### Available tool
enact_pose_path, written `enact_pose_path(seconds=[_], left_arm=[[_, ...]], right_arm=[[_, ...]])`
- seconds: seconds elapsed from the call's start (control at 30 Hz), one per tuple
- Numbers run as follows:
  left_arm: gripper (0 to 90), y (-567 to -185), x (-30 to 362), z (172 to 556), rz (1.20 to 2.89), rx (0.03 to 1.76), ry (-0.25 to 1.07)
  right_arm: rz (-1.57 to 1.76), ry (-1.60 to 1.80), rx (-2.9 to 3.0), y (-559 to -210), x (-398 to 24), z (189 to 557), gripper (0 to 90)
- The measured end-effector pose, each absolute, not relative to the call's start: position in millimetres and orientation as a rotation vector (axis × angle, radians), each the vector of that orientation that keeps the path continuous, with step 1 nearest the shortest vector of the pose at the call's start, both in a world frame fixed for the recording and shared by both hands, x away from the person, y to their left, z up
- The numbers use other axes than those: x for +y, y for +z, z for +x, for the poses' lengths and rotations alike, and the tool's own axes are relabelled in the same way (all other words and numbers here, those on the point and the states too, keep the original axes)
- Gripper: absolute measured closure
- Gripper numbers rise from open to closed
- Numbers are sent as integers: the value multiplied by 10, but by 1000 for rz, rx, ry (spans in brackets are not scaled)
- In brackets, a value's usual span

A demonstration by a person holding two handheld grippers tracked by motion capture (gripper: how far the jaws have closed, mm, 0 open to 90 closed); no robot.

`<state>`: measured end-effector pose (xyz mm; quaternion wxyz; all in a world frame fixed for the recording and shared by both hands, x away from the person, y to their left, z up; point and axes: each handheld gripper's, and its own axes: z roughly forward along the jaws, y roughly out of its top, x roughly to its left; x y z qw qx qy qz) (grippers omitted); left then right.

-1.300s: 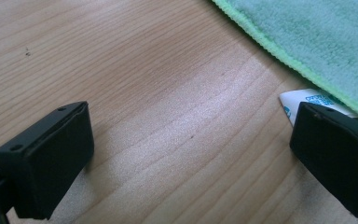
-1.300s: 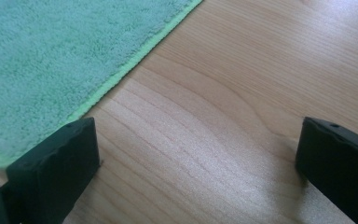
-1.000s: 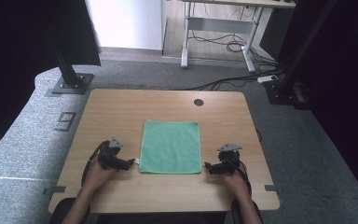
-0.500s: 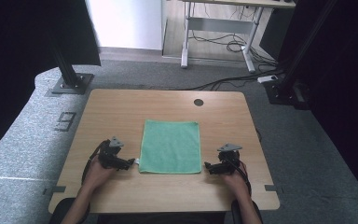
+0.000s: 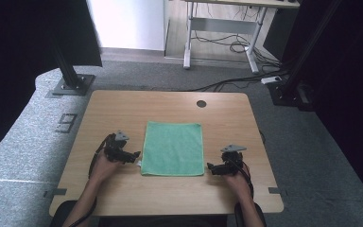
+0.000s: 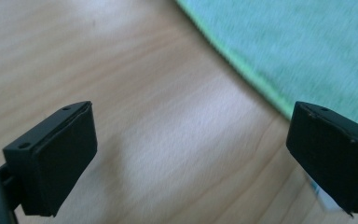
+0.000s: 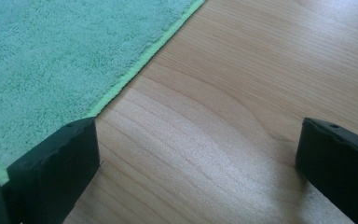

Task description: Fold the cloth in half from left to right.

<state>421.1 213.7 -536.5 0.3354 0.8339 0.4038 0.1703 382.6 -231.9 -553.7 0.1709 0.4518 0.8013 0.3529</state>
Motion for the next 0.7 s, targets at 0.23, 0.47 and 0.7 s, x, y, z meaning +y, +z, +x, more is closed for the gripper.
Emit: enact_pose_path(seconds=[0.23, 0.47, 0.7], left_arm=[[0, -5337, 1964, 4254, 2158, 1027, 424], [0, -5435, 1882, 4243, 2218, 1043, 441], [0, -5466, 1850, 4207, 2230, 1054, 444]], right_arm=[[1259, 1041, 2262, -5429, -2226, 3782, 0], [1229, 1067, 2303, -5442, -2033, 3763, 0], [1182, 960, 2376, -5510, -1933, 3768, 0]])
